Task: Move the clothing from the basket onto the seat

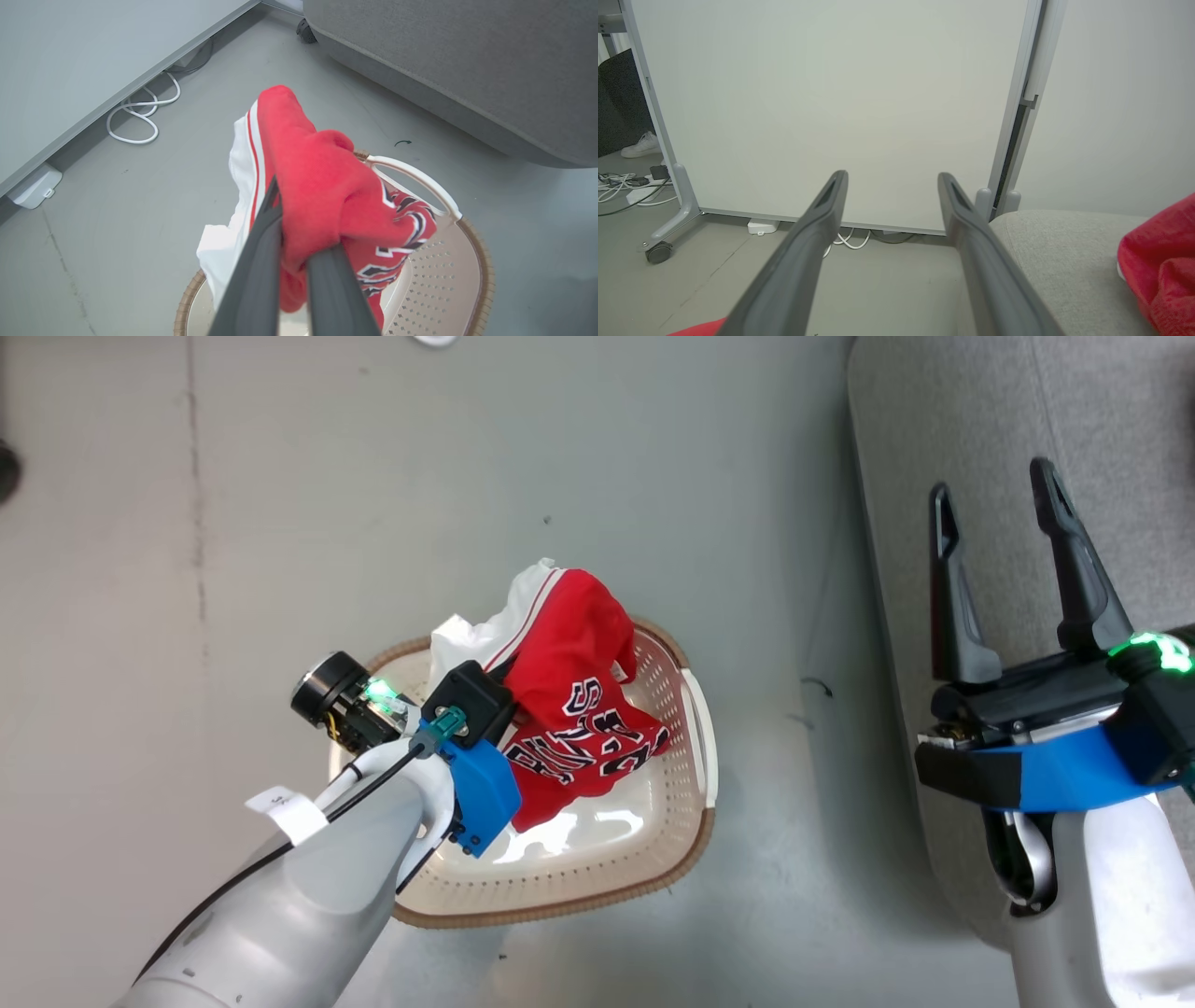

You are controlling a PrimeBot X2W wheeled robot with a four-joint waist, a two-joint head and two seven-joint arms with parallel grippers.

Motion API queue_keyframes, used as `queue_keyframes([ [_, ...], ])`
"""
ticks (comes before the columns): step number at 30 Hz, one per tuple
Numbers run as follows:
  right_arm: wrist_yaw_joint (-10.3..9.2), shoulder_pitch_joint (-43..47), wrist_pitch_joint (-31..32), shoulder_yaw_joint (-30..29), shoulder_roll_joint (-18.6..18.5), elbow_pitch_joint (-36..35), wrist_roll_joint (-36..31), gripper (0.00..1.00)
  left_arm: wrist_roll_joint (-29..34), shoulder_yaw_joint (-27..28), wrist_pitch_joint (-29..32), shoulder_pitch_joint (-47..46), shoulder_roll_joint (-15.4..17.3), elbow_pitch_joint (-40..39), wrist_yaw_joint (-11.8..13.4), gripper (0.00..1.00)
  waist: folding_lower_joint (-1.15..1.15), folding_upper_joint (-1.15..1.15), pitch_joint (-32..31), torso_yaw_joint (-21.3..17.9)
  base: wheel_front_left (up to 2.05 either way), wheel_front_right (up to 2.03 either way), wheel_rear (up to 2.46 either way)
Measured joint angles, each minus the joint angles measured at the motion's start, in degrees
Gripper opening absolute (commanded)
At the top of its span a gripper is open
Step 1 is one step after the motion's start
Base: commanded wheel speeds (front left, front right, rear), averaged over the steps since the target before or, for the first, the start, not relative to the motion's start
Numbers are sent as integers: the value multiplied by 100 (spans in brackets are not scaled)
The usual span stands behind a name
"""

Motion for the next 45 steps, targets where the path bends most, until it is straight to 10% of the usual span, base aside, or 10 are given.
queue_keyframes([
  [24, 0, 709, 0, -142, -1, 442, 218, 100, 493, 1900, 0, 681, 57, -1608, -87, 0, 0, 0, -1694, 421, 0, 0, 0],
  [45, 0, 945, 0, -157, -1, 524, 364, 100, -75, 1562, 386, -156, -26, -2183, -136, 0, 1, 0, -2167, 318, 0, 0, 0],
])
